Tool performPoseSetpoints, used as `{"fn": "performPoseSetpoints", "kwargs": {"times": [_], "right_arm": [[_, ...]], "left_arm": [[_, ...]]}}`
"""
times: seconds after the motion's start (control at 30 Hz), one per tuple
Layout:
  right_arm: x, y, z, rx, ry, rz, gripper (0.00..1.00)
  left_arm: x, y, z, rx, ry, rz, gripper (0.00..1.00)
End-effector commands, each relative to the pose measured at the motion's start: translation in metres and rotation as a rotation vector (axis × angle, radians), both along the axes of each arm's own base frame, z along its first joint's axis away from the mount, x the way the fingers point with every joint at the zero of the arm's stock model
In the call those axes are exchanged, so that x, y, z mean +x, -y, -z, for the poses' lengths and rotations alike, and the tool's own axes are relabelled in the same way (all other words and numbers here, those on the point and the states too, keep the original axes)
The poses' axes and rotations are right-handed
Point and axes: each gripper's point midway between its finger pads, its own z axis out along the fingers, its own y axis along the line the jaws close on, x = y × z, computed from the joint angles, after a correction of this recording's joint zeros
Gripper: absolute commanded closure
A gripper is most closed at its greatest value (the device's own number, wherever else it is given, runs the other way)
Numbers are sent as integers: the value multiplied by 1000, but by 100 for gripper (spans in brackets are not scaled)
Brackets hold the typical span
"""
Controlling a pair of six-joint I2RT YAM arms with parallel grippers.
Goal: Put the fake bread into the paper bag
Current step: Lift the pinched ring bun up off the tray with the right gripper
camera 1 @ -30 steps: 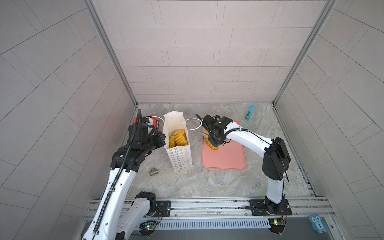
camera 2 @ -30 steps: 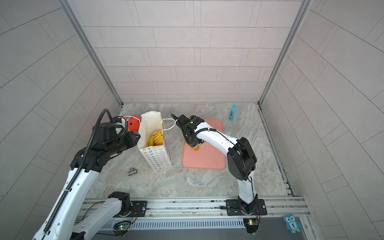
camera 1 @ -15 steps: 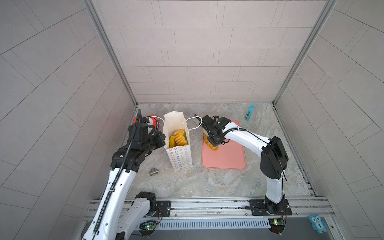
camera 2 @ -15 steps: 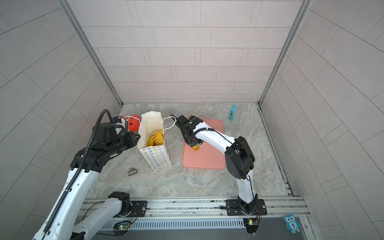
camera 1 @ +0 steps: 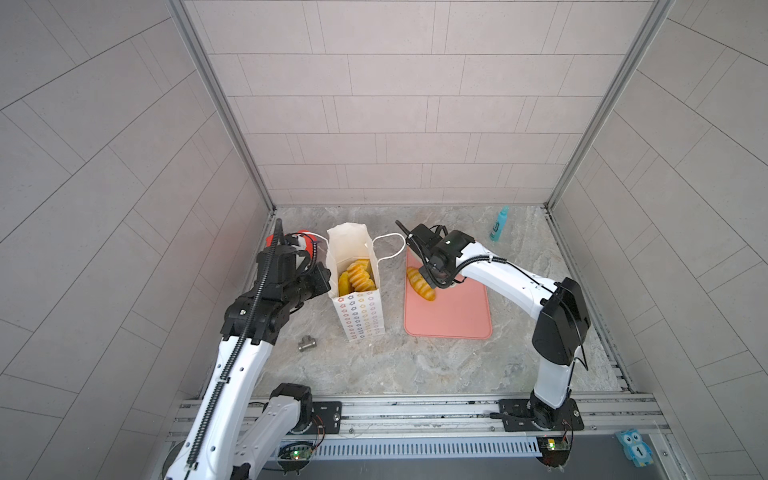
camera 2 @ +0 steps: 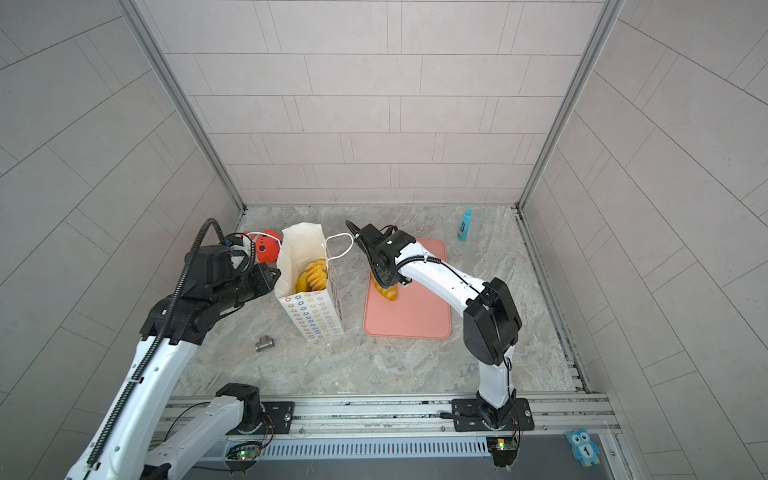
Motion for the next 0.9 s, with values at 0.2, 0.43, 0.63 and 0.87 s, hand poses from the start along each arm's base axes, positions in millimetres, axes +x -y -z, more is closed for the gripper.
{"fn": "performPoseSetpoints", "kwargs": {"times": [0.2, 0.43, 0.63, 0.87], "right_arm": [[-4, 31, -52, 63, 116, 62, 72], [-5, 39, -85, 109, 188, 68, 72], [-6, 54, -111, 159, 250, 115, 72], [-9, 63, -138, 216, 318, 140, 71]], "left_arm": [[-1, -2, -1, 14, 5, -3, 91], [-1, -3, -4, 14, 11, -7, 91], [-1, -3, -4, 13, 12, -6, 91], [-1, -2, -4, 11, 13, -2, 91]]}}
